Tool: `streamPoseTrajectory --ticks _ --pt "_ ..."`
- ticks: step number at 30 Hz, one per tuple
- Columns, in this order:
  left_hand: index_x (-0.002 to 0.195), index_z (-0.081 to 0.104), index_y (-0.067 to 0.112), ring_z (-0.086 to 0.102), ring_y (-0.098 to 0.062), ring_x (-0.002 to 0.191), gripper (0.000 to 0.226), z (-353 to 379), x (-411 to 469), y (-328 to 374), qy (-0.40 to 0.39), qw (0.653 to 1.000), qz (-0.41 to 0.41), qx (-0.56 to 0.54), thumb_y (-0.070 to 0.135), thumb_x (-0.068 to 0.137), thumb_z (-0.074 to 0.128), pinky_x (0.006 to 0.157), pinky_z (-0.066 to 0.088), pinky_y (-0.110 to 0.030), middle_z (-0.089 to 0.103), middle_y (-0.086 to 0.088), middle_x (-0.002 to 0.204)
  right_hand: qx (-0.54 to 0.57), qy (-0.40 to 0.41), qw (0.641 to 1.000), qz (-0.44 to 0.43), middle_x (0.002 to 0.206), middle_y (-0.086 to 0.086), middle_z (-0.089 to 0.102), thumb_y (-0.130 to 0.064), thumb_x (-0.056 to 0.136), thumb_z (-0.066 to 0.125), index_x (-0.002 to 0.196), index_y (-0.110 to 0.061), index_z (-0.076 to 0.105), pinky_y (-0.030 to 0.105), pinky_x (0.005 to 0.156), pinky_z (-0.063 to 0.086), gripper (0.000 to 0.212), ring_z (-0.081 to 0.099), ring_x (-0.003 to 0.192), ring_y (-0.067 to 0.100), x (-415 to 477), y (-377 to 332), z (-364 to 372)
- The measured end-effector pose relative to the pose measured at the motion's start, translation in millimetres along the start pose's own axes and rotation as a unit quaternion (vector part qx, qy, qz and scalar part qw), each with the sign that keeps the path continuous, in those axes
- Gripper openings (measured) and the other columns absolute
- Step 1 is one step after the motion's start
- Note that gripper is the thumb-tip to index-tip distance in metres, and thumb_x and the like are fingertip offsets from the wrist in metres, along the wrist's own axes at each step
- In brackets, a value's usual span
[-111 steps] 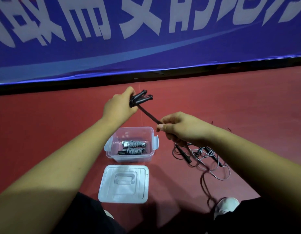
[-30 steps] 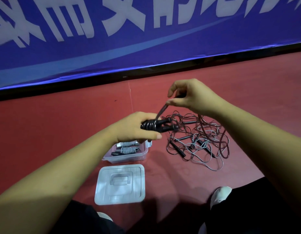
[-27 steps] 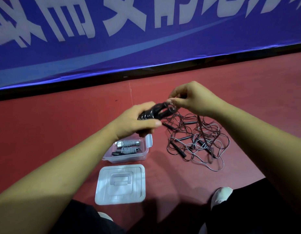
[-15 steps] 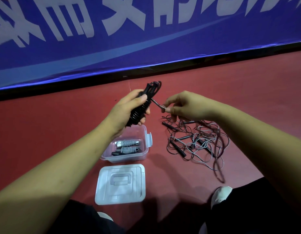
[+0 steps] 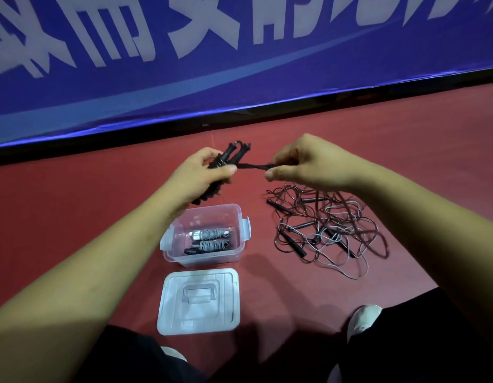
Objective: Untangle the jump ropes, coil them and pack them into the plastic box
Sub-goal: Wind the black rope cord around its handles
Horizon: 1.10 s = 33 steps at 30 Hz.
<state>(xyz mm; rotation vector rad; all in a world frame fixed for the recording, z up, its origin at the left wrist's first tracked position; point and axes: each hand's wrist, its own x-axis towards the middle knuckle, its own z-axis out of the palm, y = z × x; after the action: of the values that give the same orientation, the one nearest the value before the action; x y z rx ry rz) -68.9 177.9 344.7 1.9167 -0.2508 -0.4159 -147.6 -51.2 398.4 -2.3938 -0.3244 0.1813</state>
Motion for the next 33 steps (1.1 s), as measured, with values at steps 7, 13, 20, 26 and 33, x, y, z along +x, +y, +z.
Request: streamPoseTrajectory --ticks 7,13,20,26,33 --pt "0.097 0.053 0.032 0.064 -0.02 0.076 0.027 17.1 -8.0 -5.4 -0.027 0.927 0.102 0.361 0.046 0.081 0.07 0.071 0.054 -0.039 0.067 0.004 0.085 -0.033 -0.014 0.998 -0.047 0.058 0.011 0.047 -0.024 0.091 0.068 0.068 -0.022 0.068 0.031 0.048 0.029 0.023 0.034 0.05 0.012 3.4 -6.8 13.4" --pt "0.097 0.059 0.043 0.062 -0.012 0.071 0.049 33.4 -22.5 2.8 -0.091 0.845 0.141 0.507 0.083 0.069 0.055 0.063 0.051 -0.031 0.064 0.013 0.074 -0.054 0.066 0.995 -0.049 0.068 0.005 0.068 -0.03 0.09 0.069 0.082 -0.019 0.076 0.032 0.06 0.045 0.015 0.06 0.066 0.024 1.9 1.5 16.3" --pt "0.084 0.055 0.029 0.052 -0.009 0.056 0.035 35.5 -28.0 5.2 -0.115 0.853 0.253 0.441 0.064 0.082 0.06 0.051 0.038 -0.031 0.054 0.006 0.058 -0.007 0.106 0.994 0.013 0.061 0.006 0.065 -0.044 0.083 0.074 0.08 -0.013 0.076 0.025 0.05 0.043 0.031 0.05 0.052 0.012 3.9 24.1 11.2" --pt "0.092 0.055 0.027 0.061 -0.015 0.055 0.028 35.3 -32.3 11.8 -0.129 0.942 0.207 0.229 0.05 0.085 0.07 0.055 0.05 -0.035 0.065 -0.002 0.065 0.056 0.043 0.995 0.072 0.052 0.0 0.047 -0.039 0.094 0.062 0.07 -0.012 0.065 0.022 0.043 0.03 0.037 0.036 0.043 0.011 -1.9 36.6 16.6" --pt "0.124 0.061 0.037 0.063 -0.024 0.062 0.033 44.7 -27.3 13.7 -0.107 0.98 0.156 0.058 0.026 0.094 0.067 0.054 0.053 -0.033 0.067 -0.006 0.081 -0.007 -0.031 0.994 0.101 0.055 -0.003 0.05 -0.03 0.102 0.049 0.082 -0.02 0.065 0.021 0.049 0.037 0.028 0.043 0.043 0.004 -9.8 41.6 18.0"
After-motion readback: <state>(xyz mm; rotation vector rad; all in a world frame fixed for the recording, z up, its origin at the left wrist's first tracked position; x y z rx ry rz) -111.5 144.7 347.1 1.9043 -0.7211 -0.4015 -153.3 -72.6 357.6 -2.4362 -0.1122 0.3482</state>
